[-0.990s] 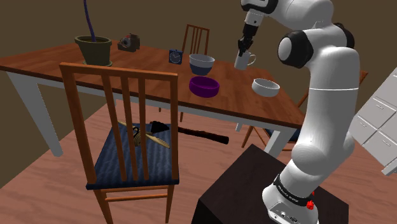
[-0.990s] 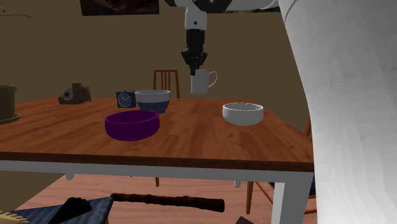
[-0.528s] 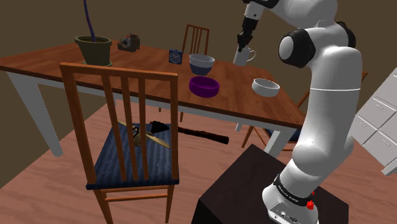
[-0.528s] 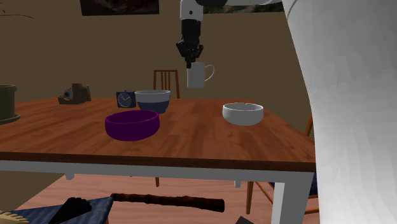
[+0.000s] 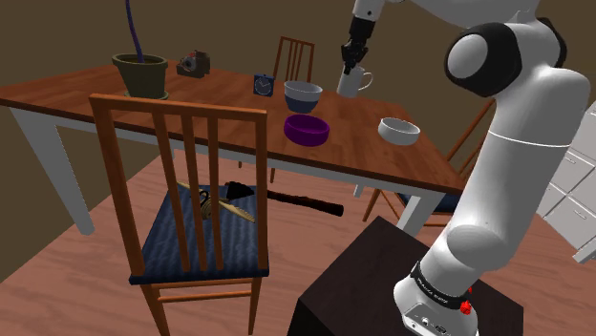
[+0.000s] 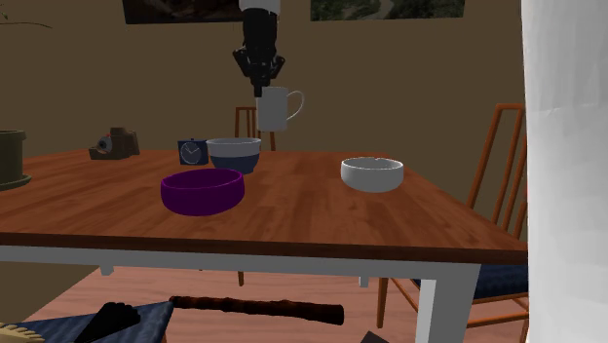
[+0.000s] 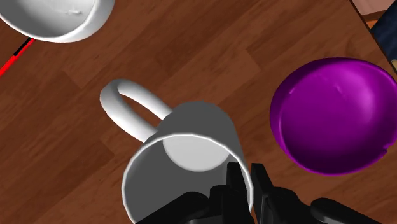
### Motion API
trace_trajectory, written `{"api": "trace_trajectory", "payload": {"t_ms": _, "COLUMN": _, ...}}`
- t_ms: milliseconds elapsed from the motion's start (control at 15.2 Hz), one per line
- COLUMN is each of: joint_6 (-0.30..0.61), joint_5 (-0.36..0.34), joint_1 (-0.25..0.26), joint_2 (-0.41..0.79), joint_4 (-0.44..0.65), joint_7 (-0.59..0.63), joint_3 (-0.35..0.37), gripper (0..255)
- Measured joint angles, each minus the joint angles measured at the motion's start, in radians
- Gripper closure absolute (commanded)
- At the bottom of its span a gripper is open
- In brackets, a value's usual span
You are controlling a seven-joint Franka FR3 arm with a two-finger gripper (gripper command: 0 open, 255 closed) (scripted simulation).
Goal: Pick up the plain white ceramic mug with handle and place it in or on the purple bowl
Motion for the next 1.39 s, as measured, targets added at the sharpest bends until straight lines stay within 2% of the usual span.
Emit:
{"api": "trace_trajectory", "payload": {"t_ms": 198, "joint_6": 0.016, "joint_5": -0.032, "joint_1": 0.057, "joint_2": -0.057, "joint_4": -0.066, "joint_7": 0.077, "joint_3": 0.029, "gripper": 255}}
{"api": "trace_trajectory", "payload": {"t_ms": 858, "joint_6": -0.027, "joint_5": -0.079, "joint_1": 0.196, "joint_2": -0.125, "joint_4": -0.082, "joint_7": 0.313, "joint_3": 0.132, "gripper": 255}}
{"api": "trace_trajectory", "payload": {"t_ms": 1386, "joint_6": 0.095, "joint_5": -0.096, "joint_1": 0.211, "joint_2": -0.179, "joint_4": -0.256, "joint_7": 0.338, "joint_3": 0.144, "gripper": 255}}
